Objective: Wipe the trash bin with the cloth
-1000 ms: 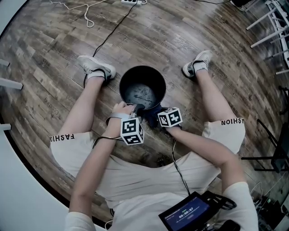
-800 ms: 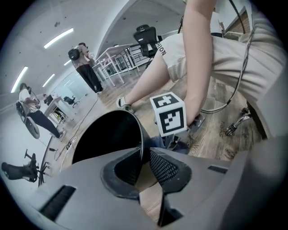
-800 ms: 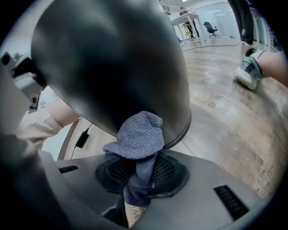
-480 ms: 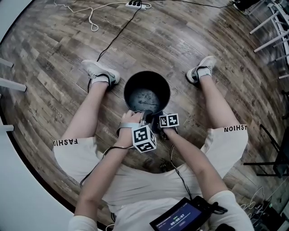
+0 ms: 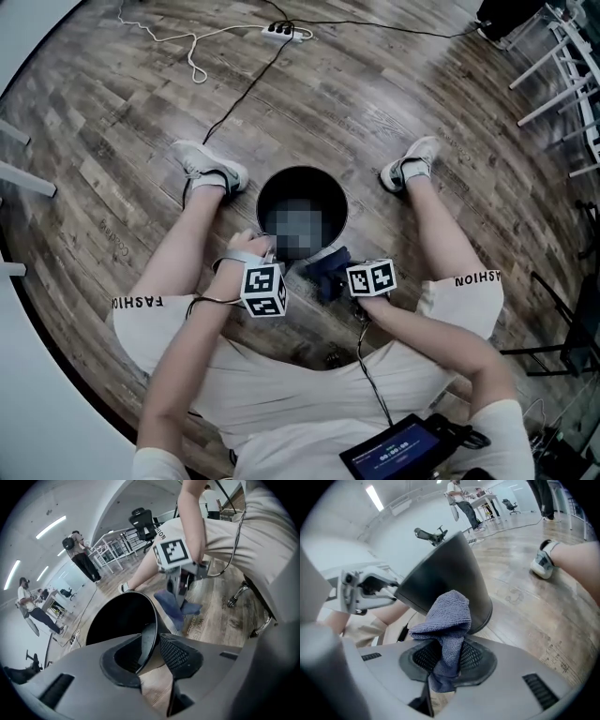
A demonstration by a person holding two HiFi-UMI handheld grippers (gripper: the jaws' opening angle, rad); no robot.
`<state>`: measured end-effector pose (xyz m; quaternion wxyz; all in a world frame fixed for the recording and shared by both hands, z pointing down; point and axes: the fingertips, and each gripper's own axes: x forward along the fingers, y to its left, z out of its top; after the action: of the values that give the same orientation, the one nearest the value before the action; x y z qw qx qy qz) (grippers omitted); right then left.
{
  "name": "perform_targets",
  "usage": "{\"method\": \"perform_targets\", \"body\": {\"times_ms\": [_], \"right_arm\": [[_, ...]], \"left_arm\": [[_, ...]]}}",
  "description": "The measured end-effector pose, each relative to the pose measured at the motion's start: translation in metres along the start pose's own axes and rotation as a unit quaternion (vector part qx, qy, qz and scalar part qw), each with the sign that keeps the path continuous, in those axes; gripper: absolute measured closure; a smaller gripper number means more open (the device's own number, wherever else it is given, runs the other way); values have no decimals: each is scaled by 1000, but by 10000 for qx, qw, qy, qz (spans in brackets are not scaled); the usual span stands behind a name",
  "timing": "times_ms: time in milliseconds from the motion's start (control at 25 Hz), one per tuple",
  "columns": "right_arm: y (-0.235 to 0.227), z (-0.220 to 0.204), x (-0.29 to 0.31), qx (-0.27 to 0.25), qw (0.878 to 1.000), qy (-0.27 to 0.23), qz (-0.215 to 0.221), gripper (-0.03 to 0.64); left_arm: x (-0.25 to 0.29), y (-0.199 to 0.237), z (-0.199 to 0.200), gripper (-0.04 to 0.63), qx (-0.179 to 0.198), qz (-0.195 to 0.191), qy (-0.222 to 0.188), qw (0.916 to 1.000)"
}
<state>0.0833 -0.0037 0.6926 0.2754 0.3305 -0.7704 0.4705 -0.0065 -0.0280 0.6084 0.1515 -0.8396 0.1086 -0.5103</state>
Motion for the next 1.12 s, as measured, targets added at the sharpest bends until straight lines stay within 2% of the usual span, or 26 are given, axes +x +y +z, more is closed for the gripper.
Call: {"method": "perform_targets", "body": {"times_ms": [120, 240, 360, 440, 520, 680, 800, 1120], "right_arm": [[34, 21, -27, -9, 9990, -338, 290, 529], [55, 37, -37, -137, 9976, -533, 413, 529], [60, 47, -26, -313, 9972, -531, 431, 529], [54, 49, -16, -249, 9977, -465, 419, 529], [46, 46, -5, -111, 9986, -393, 342, 529], [20, 37, 21, 166, 9992, -325, 179, 529], [-8, 23, 46, 308, 9993, -168, 91, 529], [-89, -13, 111, 195, 9967, 383, -691, 529]], "left_arm": [[5, -2, -7, 462, 23, -158, -2, 9999], [17, -9, -15, 464, 101, -227, 172, 9995], [18, -9, -15, 471, 58, -223, 225, 9995], [19, -9, -12, 480, 115, -185, 274, 9994], [20, -10, -7, 491, 109, -186, 280, 9994], [22, -16, 7, 520, -176, -153, 136, 9996], [26, -15, 15, 525, -383, -52, 194, 9991], [34, -15, 28, 528, -820, 55, 376, 9959]]}}
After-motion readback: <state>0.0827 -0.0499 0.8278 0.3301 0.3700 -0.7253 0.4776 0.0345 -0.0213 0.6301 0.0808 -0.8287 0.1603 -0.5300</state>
